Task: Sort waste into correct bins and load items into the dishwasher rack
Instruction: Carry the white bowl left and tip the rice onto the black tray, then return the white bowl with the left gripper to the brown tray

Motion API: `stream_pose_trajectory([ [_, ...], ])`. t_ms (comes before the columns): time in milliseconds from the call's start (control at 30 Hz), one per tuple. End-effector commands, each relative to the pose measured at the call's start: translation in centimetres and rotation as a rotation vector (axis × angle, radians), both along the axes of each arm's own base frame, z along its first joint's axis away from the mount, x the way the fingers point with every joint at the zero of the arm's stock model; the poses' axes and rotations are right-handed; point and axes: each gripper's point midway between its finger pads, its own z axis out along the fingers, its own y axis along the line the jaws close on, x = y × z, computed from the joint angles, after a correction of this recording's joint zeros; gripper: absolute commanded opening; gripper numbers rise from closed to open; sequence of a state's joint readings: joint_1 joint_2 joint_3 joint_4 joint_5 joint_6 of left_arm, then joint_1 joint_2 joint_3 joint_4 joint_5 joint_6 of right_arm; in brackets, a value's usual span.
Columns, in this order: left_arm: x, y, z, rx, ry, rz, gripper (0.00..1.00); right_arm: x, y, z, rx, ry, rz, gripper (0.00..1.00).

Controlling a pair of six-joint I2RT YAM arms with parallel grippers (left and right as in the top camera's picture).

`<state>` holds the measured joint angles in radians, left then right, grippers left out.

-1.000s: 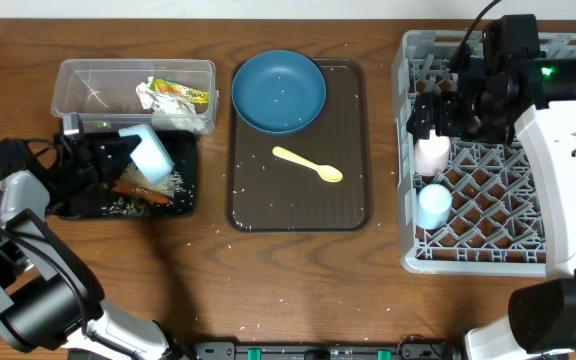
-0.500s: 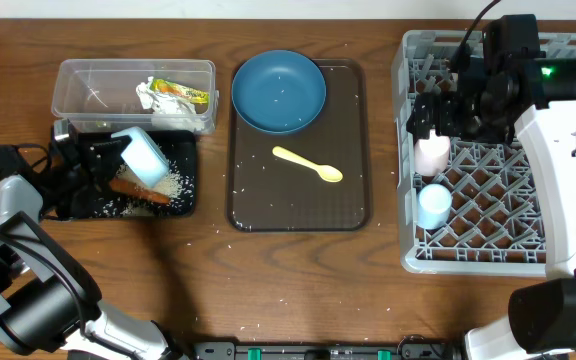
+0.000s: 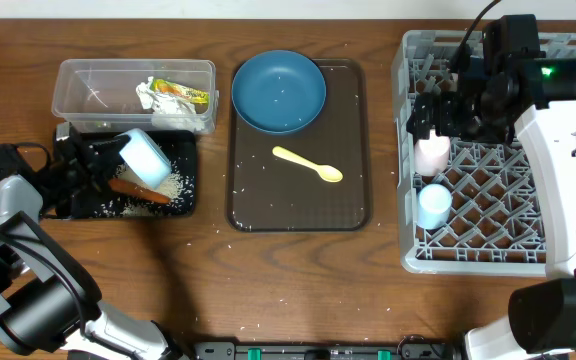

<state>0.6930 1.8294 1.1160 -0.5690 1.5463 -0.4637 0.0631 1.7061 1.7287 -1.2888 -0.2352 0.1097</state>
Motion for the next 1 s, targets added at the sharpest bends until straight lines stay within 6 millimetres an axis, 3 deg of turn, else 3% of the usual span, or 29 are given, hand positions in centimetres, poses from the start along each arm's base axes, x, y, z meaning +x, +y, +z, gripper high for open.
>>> stream_pose_trajectory([
  [0, 0.2, 0.3, 0.8, -0.057, 0.026, 0.004, 0.06, 0.1, 0.0, 1.1, -0.001, -0.035, 0.011, 0.99],
  [133, 0.3, 0.4, 0.9, -0.053, 0.021, 0.004, 0.06, 0.1, 0.0, 1.1, -0.001, -0.035, 0.011, 0.99],
  [233, -0.6, -0.7, 1.3, -0.130, 0.116, -0.004, 0.06, 0.1, 0.0, 1.0, -0.001, -0.033, 0.011, 0.99],
  [367, 0.3, 0.3, 1.7, 0.010, -0.033, 0.002, 0.06, 0.1, 0.0, 1.1, -0.001, -0.034, 0.011, 0.99],
  [767, 0.6, 0.4, 2.8, 0.057, -0.110, -0.005, 0.06, 0.0, 0.0, 1.0, -0.001, -0.029, 0.011, 0.99],
  [867, 0.7, -0.2, 3.3, 0.084, -0.143, -0.022, 0.06, 0.0, 0.0, 1.0, -0.001, -0.031, 0.011, 0.99],
  [967, 0.7, -2.4, 4.6, 0.138, -0.206, -0.076, 0.06, 0.1, 0.0, 1.1, -0.001, -0.034, 0.011, 0.99],
])
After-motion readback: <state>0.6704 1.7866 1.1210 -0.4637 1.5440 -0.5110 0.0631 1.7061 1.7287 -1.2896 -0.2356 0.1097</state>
